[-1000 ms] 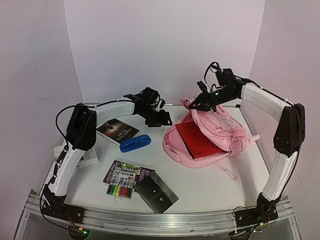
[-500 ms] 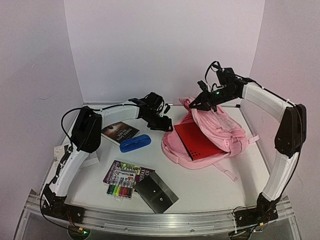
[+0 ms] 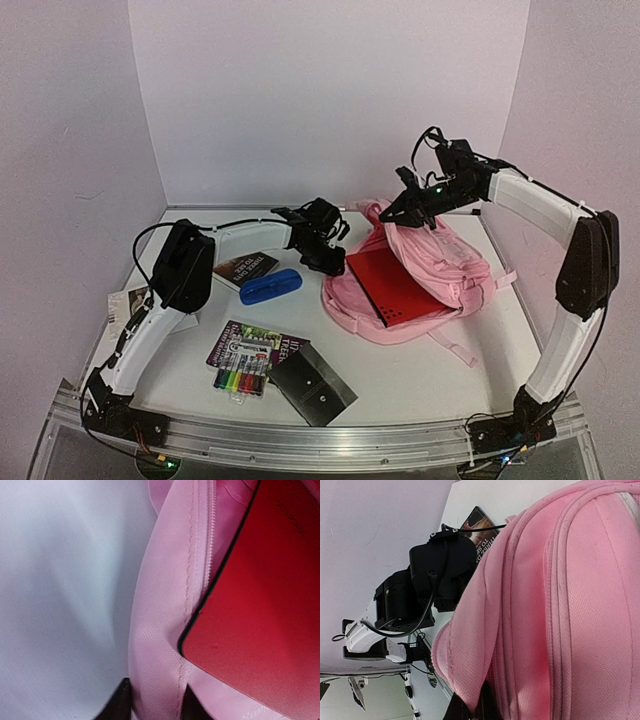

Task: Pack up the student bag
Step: Place the files in the student bag.

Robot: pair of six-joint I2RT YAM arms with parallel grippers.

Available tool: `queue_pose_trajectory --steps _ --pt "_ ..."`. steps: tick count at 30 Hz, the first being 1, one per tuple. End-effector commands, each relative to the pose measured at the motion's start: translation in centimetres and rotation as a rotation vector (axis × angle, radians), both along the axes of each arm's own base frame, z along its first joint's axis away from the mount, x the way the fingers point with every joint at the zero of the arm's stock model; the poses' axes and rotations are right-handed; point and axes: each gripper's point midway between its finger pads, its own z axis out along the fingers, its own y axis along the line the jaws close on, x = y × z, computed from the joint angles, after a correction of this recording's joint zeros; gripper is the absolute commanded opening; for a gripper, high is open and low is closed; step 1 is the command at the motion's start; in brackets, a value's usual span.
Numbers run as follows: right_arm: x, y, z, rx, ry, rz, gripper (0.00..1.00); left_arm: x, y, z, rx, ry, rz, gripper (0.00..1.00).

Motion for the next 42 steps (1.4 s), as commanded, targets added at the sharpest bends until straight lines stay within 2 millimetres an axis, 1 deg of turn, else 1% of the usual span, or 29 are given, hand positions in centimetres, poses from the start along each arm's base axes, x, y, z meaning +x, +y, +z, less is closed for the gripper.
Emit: queue_pose_trajectory --steps 1,2,3,5,7,8,10,12,14,15,17,18,20,21,23,24,26,28,29,33,37,39,42 --pt "-1.7 -0.1 3.8 0.055 -0.095 0.034 0.00 1.6 0.2 4.6 -0.047 -0.076 0.069 0.14" --pt "-1.7 -0.2 3.6 0.048 -0.094 0.034 0.00 1.7 -0.1 6.1 -0.093 -0.078 0.072 0.07" --pt "-1.8 -0.3 3.4 0.041 -0.096 0.033 0.00 1.8 -0.2 7.7 -0.144 -0.067 0.085 0.02" --pt "-2.0 -0.4 2.9 0.025 -0.097 0.034 0.00 2.1 -0.2 9.8 -0.232 -0.032 0.112 0.00" --pt "-2.1 -0.6 2.5 0.011 -0.092 0.034 0.00 2.2 -0.1 11.3 -0.309 0.013 0.136 0.00" --pt "-2.2 -0.7 2.3 0.005 -0.089 0.033 0.00 2.1 -0.1 11.8 -0.335 0.029 0.140 0.00" --pt "-2.0 -0.8 2.2 -0.005 -0.097 0.029 0.00 1.8 -0.4 12.3 -0.379 0.053 0.137 0.00" --pt "-1.6 -0.8 2.4 -0.006 -0.106 0.025 0.00 1.6 0.2 11.2 -0.406 0.122 0.168 0.00" --pt "-0.9 -0.7 2.7 -0.001 -0.113 0.017 0.00 1.6 1.2 10.0 -0.423 0.178 0.209 0.00" --pt "-0.5 -0.7 3.0 0.002 -0.122 0.013 0.00 1.6 1.8 9.6 -0.435 0.189 0.229 0.02" --pt "0.3 -0.8 3.7 0.010 -0.134 0.001 0.00 2.0 2.8 9.8 -0.508 0.225 0.273 0.07" --pt "0.6 -0.8 3.9 0.014 -0.136 -0.004 0.00 1.9 3.2 9.5 -0.544 0.264 0.293 0.10" --pt "1.0 -0.7 4.4 0.022 -0.143 -0.009 0.00 2.1 3.2 10.4 -0.600 0.270 0.277 0.18" --pt "1.2 -0.6 4.4 0.025 -0.139 -0.010 0.00 1.9 2.9 11.3 -0.594 0.233 0.239 0.25" --pt "1.5 -0.4 4.4 0.032 -0.132 -0.016 0.00 1.1 2.2 12.7 -0.520 0.148 0.176 0.39" --pt "1.7 -0.4 4.3 0.035 -0.130 -0.019 0.00 0.7 2.0 13.5 -0.480 0.097 0.145 0.45" --pt "2.0 -0.2 4.5 0.048 -0.127 -0.026 0.00 -1.0 1.3 14.7 -0.396 0.010 0.061 0.56" --pt "2.3 0.0 4.8 0.064 -0.121 -0.030 0.00 -3.2 0.6 15.6 -0.334 -0.060 -0.026 0.61" --pt "2.3 0.1 4.9 0.072 -0.118 -0.031 0.00 -4.4 0.3 15.8 -0.303 -0.089 -0.073 0.63" --pt "2.4 0.3 5.1 0.088 -0.108 -0.036 0.00 -9.9 -1.9 15.0 -0.248 -0.091 -0.253 0.63" --pt "2.4 0.4 5.1 0.099 -0.096 -0.040 0.00 -14.7 -3.9 13.5 -0.193 -0.099 -0.393 0.64" --pt "2.4 0.5 5.2 0.107 -0.086 -0.040 0.00 -16.3 -4.7 12.5 -0.170 -0.114 -0.426 0.67" --pt "2.4 0.6 5.3 0.120 -0.076 -0.039 0.00 -17.5 -5.6 11.3 -0.163 -0.141 -0.436 0.73"
